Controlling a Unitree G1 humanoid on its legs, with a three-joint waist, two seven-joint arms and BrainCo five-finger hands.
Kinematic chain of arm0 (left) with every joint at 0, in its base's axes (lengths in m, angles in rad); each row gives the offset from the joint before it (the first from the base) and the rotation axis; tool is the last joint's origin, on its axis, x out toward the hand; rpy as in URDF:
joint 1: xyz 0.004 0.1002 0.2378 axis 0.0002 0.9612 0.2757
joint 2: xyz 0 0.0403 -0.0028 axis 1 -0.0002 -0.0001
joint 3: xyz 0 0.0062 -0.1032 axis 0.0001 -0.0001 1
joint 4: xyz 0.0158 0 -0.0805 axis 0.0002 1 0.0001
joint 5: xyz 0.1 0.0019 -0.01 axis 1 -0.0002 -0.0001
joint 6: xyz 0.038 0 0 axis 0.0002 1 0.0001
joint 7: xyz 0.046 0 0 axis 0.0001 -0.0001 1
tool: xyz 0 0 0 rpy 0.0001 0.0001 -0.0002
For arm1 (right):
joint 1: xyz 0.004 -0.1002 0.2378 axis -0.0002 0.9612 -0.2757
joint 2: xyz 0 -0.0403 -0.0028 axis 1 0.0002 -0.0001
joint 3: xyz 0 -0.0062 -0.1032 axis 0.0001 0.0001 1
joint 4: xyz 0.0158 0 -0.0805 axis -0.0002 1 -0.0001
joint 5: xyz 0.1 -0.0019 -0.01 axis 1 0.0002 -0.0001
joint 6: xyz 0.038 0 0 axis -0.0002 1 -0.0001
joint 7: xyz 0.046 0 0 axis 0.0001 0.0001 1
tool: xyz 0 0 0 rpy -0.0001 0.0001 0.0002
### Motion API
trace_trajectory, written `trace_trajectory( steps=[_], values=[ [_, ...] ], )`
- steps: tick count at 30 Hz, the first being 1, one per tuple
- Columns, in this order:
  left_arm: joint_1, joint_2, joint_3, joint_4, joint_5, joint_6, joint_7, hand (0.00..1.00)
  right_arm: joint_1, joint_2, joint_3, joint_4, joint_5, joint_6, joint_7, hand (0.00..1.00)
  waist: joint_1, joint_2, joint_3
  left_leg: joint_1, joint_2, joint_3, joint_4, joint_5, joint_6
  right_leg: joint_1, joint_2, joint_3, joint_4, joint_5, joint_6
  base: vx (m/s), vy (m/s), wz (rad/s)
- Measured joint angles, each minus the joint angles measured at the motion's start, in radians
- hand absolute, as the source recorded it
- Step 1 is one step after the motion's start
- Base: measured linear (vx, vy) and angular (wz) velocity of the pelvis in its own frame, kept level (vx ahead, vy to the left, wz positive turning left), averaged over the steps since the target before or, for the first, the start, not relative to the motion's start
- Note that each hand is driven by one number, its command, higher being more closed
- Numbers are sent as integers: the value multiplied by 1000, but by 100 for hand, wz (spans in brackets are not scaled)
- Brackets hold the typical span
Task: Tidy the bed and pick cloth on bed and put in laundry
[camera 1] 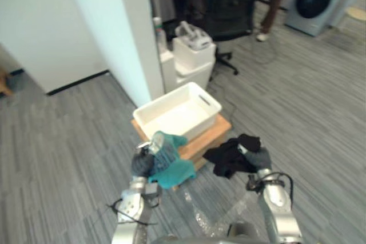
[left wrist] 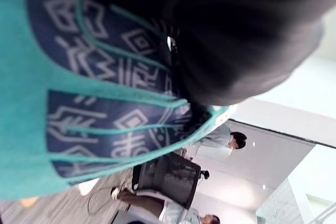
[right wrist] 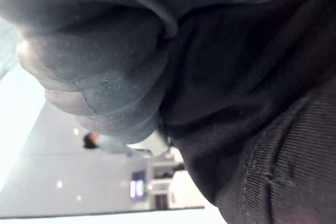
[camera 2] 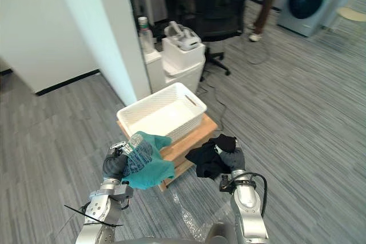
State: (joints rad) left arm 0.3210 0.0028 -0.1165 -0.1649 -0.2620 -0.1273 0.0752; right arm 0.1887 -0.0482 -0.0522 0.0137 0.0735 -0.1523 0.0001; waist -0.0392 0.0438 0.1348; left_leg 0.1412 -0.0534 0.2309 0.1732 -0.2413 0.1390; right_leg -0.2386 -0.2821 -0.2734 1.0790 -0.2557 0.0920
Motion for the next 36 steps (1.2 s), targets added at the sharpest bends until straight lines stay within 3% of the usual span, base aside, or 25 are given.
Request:
trace_trajectory(
  steps=[3, 4, 6, 7, 8, 9, 11, 13, 16, 17, 21, 22, 24, 25, 26, 29, 32, 33, 34, 36],
  values=[
    [-15, 12, 4, 3, -3, -1, -4, 100, -2, 0, -56, 0, 28, -1, -2, 100, 0, -2, 12, 38, 2, -87, 1, -31, -56, -54, 35, 119, -373, -11, -16, 314, -175, 122],
    [-29, 13, 3, 17, -5, -1, -6, 100, -2, 0, -75, 0, 39, -2, -3, 100, -2, -2, 12, 46, 8, -107, 2, -43, -77, -69, 64, 222, -495, 1, -12, 331, -240, 109],
    [-65, 18, 2, 45, -11, -1, -7, 100, 19, 4, -132, 0, 61, -3, -17, 100, -21, -12, 14, 57, 51, -149, 45, -100, -172, -76, 135, 503, -695, 93, -16, 408, -369, 137],
    [-64, 23, 3, 44, -13, -4, -7, 100, 28, 7, -138, -1, 68, -3, -20, 100, -25, -25, 13, 62, 58, -149, 59, -115, -197, -72, 139, 539, -719, 134, -28, 403, -439, 127],
    [-58, 36, 14, 44, -13, -10, -7, 100, 61, 20, -139, -19, 83, -3, -24, 100, -30, -72, 13, 81, 77, -140, 96, -156, -248, -60, 131, 571, -708, 211, 69, 384, -473, 77],
    [-42, 3, 29, 50, -14, -6, -8, 100, 69, 13, -140, -41, 83, -1, -24, 100, -30, -32, 12, 89, 162, -111, 131, -186, -252, -64, 186, 525, -658, 173, 94, 460, -530, 53],
    [-28, -41, 43, 49, -15, -9, -8, 100, 82, 8, -138, -122, 96, -1, -25, 100, -30, 11, 0, 80, 247, -22, 155, -158, -277, -79, 254, 484, -615, 148, 50, 347, -374, -8],
    [-30, -57, 40, 49, -23, -8, -9, 100, 80, 9, -138, -181, 114, -9, -23, 100, -34, 6, 2, 78, 276, 13, 157, -96, -269, -74, 273, 459, -609, 140, 26, 247, -335, 1],
    [-38, -67, 33, 46, -38, -9, -9, 100, 86, 10, -146, -239, 123, -43, -23, 100, -62, -3, 3, 61, 294, 87, 199, 16, -202, -10, 247, 411, -659, 139, 5, 157, -273, 38],
    [-38, -67, 23, 43, -41, -9, -9, 100, 96, 10, -147, -245, 124, -49, -23, 100, -61, -3, 2, 62, 305, 172, 230, 51, -159, 27, 233, 394, -692, 139, -3, 63, -150, 34],
    [-35, -55, -11, 13, -41, -13, -20, 100, 110, 13, -167, -240, 130, -55, -21, 100, -60, 6, -5, 32, 334, 235, 265, 85, -179, 65, 229, 351, -758, 139, -37, 16, -117, 38],
    [-47, -52, -50, 13, -41, -14, -31, 100, 111, 14, -207, -223, 135, -56, -21, 100, -67, 10, -7, 33, 323, 250, 230, 46, -190, 86, 210, 318, -786, 162, -30, -13, 38, 54],
    [-60, -49, -75, 15, -41, -15, -45, 100, 112, 14, -227, -208, 139, -56, -19, 100, -71, 9, -6, 68, 317, 294, 147, 27, -183, 87, 211, 301, -773, 164, -30, -14, 104, 45],
    [-75, -41, -92, 16, -41, -15, -60, 100, 98, 13, -246, -194, 144, -56, -17, 100, -85, 11, -9, 103, 298, 295, 41, 24, -224, 48, 214, 284, -710, 163, -29, -45, 140, 54],
    [-103, -14, -99, 21, -41, -14, -75, 100, 77, 22, -255, -191, 144, -56, -15, 100, -107, -12, 5, 107, 285, 287, -23, 30, -291, -13, 205, 271, -613, 165, -22, -133, 128, 60],
    [-125, 43, -102, 51, -39, -14, -77, 100, 66, 46, -267, -188, 153, -56, -14, 100, -111, -55, 15, 116, 264, 273, -57, 26, -299, -33, 166, 267, -576, 186, 9, -124, 75, 31],
    [-114, 61, -85, 71, -55, -15, -91, 100, 73, 46, -260, -175, 155, -60, 0, 100, -111, -43, 4, 92, 263, 264, -51, 27, -298, 25, 138, 213, -733, 188, -15, -82, 56, 11],
    [-109, 60, -87, 77, -60, -15, -99, 100, 69, 44, -253, -158, 155, -60, 6, 100, -108, -57, -5, 76, 266, 261, -36, 27, -298, 35, 140, 205, -768, 191, -14, -45, 1, 9],
    [-106, 58, -90, 82, -60, -15, -99, 100, 68, 42, -248, -155, 155, -60, 5, 100, -108, -51, -5, 72, 270, 260, -31, 27, -299, 44, 144, 201, -779, 201, -3, -29, -69, 2],
    [-90, 33, -88, 96, -60, -13, -115, 100, 60, 27, -224, -148, 159, -60, 5, 100, -101, 3, -14, 59, 295, 284, -33, 29, -304, 68, 184, 204, -886, 259, 3, -10, -66, -29]
  ],
)
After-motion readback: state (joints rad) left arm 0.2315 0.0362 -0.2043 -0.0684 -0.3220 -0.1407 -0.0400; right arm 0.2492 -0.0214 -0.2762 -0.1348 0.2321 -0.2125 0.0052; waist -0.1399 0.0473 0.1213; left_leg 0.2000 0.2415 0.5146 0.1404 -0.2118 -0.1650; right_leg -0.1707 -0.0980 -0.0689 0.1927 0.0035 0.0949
